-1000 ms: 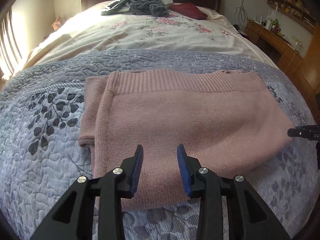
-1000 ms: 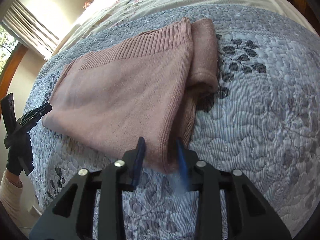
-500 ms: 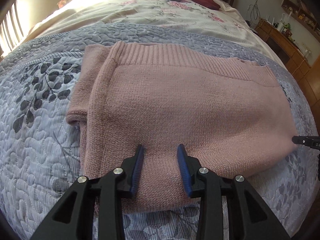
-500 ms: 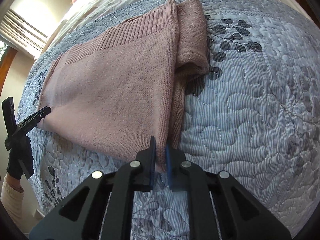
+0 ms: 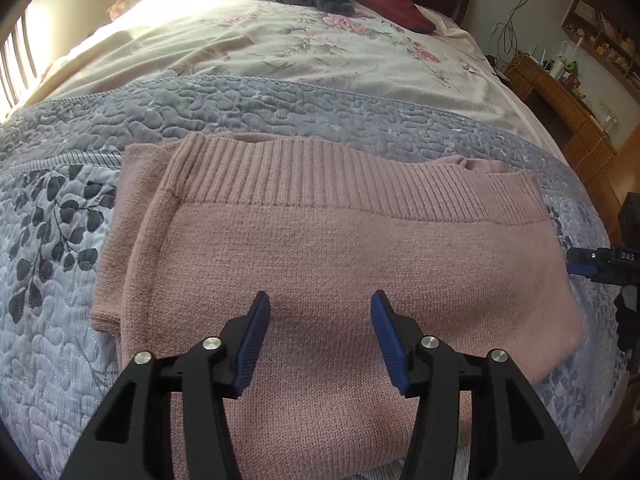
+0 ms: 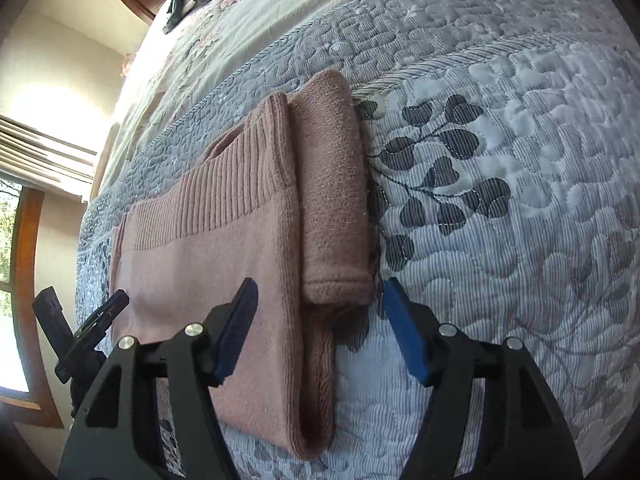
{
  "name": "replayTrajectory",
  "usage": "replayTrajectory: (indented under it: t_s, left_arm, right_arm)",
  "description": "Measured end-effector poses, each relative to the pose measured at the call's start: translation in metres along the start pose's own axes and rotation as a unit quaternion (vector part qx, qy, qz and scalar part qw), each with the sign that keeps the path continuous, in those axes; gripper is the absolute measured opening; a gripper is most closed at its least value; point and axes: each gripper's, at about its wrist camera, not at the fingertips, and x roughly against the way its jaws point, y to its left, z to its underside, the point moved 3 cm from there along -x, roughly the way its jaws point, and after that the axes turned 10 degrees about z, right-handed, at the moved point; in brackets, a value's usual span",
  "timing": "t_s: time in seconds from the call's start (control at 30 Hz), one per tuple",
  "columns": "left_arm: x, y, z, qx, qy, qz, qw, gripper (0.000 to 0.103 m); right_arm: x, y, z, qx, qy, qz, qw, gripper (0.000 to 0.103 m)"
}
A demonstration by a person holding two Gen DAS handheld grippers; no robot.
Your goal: Fold small clothes
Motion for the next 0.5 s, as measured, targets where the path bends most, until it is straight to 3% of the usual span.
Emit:
replayTrajectory:
  t_s: [0.07,0.3,0.5]
  left_arm:
    - [-0.007,0.004,-0.001,0.003,0.006,0.000,1.0000,0.053]
    - [-0.015,0.011,0.000,0.007,0.010,0.009,0.9999,0.053]
    - [-0.018,0.014,0.001,0.018,0.005,0.016,0.9997,0.054]
  right_arm:
    - [-0.008,-0.003,-0.006,-0.010,0.006,-0.007,1.000,0.065]
    - [-0.024,-0.002,-0.011,-0.006,0.001,-0.014,1.000,0.031]
    - [-0.030,0.004,-0.010,0.001,-0.005,0.010,1.000,0.027]
